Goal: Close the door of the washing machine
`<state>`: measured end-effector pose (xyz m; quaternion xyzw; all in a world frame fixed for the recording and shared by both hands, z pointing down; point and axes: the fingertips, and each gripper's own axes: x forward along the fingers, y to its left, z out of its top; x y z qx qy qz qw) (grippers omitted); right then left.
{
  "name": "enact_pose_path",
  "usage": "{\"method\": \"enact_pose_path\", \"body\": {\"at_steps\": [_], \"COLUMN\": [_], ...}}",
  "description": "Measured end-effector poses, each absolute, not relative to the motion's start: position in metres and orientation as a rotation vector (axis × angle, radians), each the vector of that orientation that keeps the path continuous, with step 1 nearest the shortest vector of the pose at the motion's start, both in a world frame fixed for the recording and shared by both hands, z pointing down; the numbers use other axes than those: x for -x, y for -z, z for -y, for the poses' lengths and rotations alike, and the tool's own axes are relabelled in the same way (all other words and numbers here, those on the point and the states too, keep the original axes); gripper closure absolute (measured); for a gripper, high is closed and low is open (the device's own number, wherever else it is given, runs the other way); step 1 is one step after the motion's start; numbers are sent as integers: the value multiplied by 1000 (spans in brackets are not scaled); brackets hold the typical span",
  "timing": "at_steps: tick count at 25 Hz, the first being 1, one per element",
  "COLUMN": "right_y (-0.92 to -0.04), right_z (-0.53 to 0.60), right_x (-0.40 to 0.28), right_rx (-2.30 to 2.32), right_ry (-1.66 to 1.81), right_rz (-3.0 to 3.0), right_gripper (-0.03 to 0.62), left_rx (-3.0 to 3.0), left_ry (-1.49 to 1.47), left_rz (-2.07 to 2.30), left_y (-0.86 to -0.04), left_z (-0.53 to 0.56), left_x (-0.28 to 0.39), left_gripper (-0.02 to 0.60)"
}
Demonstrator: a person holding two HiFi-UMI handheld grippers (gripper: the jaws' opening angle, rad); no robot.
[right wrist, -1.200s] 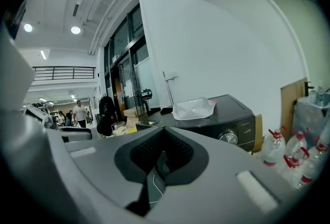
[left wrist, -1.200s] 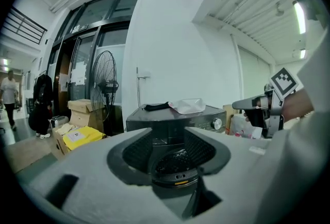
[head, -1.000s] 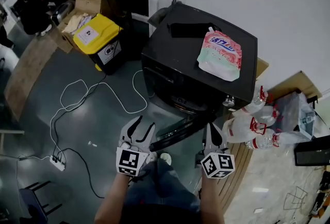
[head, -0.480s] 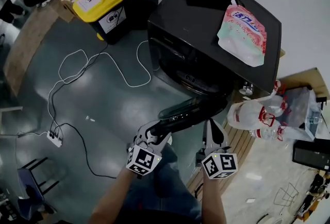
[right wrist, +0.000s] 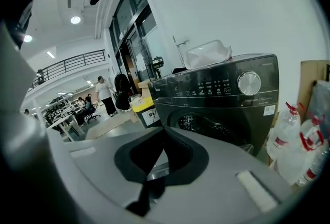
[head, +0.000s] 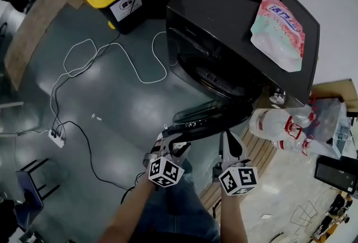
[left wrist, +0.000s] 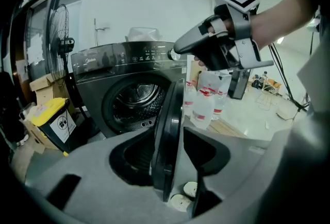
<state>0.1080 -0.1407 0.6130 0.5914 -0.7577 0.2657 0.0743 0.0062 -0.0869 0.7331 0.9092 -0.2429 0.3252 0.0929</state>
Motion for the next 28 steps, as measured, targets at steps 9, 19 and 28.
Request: {"method": "enact_pose_path", "body": {"at_steps": [9, 19, 28], "right_y": [-613, -618, -614], "right_z": [152, 157, 174], "right_x": [-104, -107, -102], "right_rx": [-1736, -1741, -1731], "right_ry": [-796, -808, -789], "right_rz": [2295, 2282, 2296], "right_gripper": [580, 580, 579], "left_rx": [-2722, -2754, -2768], "left_ry": [-1070, -1108, -1138], "left_rz": [688, 657, 696], "left_y": [-748, -749, -750], "left_z": [88, 103, 148], "left_x": [-12, -8, 3], "left_gripper": [436, 440, 437]}}
